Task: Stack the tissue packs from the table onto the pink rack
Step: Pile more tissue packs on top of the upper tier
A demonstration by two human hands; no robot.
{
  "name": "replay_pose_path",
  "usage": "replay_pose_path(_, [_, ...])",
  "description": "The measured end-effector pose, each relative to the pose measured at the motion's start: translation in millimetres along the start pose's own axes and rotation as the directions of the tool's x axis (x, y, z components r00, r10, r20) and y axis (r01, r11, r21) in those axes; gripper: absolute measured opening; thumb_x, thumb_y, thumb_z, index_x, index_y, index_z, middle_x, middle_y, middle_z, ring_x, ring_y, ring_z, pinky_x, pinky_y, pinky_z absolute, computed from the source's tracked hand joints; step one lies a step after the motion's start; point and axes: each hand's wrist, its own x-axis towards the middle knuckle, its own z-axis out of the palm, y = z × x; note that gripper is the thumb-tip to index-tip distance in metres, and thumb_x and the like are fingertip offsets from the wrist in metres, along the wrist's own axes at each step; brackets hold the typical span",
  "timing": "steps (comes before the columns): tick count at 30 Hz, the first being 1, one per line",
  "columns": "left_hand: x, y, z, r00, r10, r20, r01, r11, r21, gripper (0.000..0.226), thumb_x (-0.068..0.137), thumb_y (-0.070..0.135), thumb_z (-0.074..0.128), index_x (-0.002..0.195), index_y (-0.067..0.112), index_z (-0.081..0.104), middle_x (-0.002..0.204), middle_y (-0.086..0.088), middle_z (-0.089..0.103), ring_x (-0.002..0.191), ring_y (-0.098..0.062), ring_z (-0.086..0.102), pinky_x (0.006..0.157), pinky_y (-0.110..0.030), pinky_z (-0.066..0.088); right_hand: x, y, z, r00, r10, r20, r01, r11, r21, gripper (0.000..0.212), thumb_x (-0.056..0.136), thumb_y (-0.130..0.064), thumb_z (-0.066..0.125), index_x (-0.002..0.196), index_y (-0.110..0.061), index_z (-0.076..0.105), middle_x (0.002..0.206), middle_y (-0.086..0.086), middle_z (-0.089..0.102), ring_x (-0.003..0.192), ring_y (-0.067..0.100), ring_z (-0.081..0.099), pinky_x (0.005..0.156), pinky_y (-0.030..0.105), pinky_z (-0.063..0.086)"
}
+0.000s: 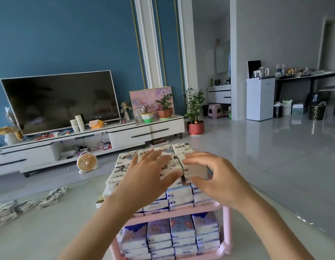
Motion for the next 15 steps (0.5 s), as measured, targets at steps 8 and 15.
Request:
replay_pose_path(8, [46,-7,-44,0.999,-0.043,0.026,0.049,0.953,-0.300,0.054,0.094,0.051,0.026,0.129,0.018,0.049,0.128,-0.001,0.055,0.109,-0.014,0.051,0.089,-0.023,0.036,0,6,7,0.954,0.269,-0.132,-0.220,0.929,0.299,0.031,0.090,-0.021,0.055,0.119,-0.029,0.051,0.120,-0.015,0.054,0.112,0.002,0.050,0.092,0.020,0.039])
replay_pose_path(15, [106,4,-22,0.942,-0.098,0.322,0.207,0.923,-0.326,0.060,0.099,0.047,0.018,0.140,0.008,0.038,0.146,-0.011,0.037,0.133,-0.027,0.035,0.112,-0.036,0.023,1,7,-9,0.947,0.289,0.139,-0.311,0.934,0.177,0.058,0.083,-0.022,0.067,0.131,-0.034,0.038,0.119,-0.024,0.052,0.104,-0.008,0.052,0.082,0.008,0.040])
